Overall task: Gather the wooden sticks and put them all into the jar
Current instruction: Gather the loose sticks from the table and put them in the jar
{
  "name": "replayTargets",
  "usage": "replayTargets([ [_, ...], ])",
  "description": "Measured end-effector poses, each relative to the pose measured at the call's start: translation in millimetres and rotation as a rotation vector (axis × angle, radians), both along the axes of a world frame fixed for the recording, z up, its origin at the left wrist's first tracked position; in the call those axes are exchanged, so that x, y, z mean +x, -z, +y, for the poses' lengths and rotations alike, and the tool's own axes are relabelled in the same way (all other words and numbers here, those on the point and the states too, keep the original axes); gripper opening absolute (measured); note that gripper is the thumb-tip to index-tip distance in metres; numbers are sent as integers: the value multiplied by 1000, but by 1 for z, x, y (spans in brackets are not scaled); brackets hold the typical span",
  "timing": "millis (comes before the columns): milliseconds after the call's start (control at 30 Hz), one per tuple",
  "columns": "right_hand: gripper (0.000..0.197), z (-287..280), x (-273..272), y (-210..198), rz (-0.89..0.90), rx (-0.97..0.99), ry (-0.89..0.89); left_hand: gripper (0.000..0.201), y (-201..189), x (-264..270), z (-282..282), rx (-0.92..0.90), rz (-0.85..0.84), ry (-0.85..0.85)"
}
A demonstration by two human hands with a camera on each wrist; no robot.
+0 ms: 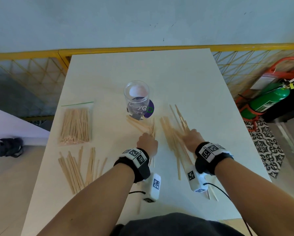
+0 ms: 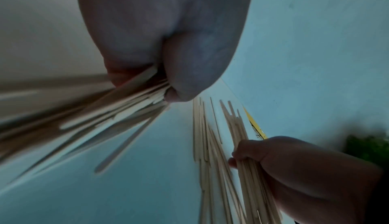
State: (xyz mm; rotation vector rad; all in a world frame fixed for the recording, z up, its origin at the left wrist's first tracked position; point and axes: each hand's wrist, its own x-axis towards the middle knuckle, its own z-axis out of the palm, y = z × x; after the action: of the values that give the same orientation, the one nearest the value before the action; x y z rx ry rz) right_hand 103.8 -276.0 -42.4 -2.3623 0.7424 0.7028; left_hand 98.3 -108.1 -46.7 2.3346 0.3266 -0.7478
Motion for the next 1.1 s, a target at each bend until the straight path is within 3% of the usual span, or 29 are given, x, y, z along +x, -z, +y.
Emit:
replayTargets([
  [167,34,-4,-1,-5,-120,141,51,34,1,4,14,-146,19,21],
  [300,23,-7,-5,-13,-221,432,177,11,-13,6,22,-355,58,3],
  [400,22,-4,-4,-30,-296,569,167,4,-28,5,27,-451,70,12],
  [500,19,1,-5,-47,-332,643,119,5,-37,1,26,-508,-4,22],
  [567,17,4,-6,-59,-357,692,103,19,-44,-2,26,-516,-89,25],
  [667,16,6,-2,-78,-406,742,56,6,-59,-5,28,-563,-169,63],
  [833,17,7,9,-98,-390,782,-71,13,-79,-4,36,-628,-282,58],
  [1100,16,29,26,-120,-569,867,-161,27,-122,15,52,-744,-531,-117],
])
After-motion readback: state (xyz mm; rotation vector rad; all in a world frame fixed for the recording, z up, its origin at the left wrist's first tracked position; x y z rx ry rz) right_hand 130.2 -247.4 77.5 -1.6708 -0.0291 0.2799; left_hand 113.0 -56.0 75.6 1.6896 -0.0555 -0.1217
